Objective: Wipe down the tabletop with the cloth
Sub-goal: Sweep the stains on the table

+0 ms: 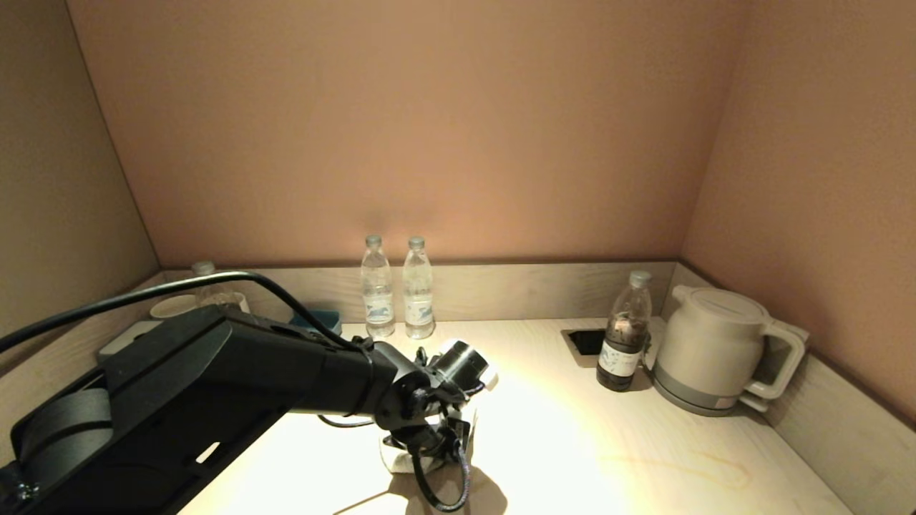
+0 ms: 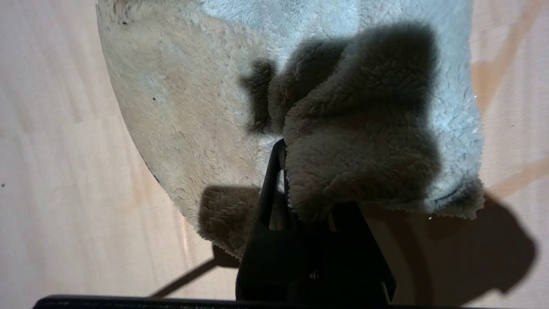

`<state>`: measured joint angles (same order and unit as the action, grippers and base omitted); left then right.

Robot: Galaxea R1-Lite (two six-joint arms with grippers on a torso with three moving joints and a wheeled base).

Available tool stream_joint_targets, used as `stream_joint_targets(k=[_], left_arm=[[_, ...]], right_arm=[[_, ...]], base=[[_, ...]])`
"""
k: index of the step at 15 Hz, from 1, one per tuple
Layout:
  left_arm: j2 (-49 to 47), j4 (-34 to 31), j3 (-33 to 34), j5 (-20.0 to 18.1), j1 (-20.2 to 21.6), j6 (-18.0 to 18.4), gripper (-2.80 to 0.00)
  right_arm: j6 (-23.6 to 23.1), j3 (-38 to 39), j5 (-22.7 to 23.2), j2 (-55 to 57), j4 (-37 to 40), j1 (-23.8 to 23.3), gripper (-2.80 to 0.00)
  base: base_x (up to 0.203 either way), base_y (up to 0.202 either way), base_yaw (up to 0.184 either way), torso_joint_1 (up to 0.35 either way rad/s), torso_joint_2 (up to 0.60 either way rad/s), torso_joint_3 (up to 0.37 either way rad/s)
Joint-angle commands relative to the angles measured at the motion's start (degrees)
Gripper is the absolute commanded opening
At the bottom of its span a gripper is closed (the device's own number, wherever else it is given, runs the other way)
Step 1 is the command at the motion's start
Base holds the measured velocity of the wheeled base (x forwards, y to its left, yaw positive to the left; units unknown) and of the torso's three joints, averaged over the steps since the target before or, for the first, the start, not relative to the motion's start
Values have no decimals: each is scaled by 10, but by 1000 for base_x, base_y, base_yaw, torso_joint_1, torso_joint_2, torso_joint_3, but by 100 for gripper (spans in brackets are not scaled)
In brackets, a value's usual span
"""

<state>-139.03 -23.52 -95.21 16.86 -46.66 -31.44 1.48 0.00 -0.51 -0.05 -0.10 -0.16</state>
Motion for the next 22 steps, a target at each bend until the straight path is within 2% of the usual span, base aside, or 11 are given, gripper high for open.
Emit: stream_joint_targets(k=[1,3,5,8,11,12,16,20,22], left_arm=[[31,-22,39,2,4,-27,-280],[44,-33,78,8,18,-42,-280],[52,-34,103,33,37,-48,-280],[52,-35,111,47,61,-50,-280],[51,-34,118,66,103,-51,-280],[47,-33,112,66,103,-50,-280],[10,-34,47,59,98,-47,-280],[-45,-77,-94,57,84,-47,-280],[-68,-100,-129,56,73,-46,-280]], right_arm=[[0,0,0,0,0,1,-280],[0,0,0,0,-1,1,-280],[0,0,0,0,0,0,-280],[0,0,0,0,0,0,-280],[0,0,0,0,0,0,-280],[0,0,0,0,0,0,-280],[0,0,0,0,0,0,-280],[0,0,0,0,0,0,-280],[-1,0,0,0,0,1,-280]], base=[[0,0,0,0,0,0],[0,0,0,0,0,0],[0,0,0,0,0,0],[0,0,0,0,0,0],[0,0,0,0,0,0],[0,0,0,0,0,0],[0,0,0,0,0,0],[0,0,0,0,0,0],[0,0,0,0,0,0]])
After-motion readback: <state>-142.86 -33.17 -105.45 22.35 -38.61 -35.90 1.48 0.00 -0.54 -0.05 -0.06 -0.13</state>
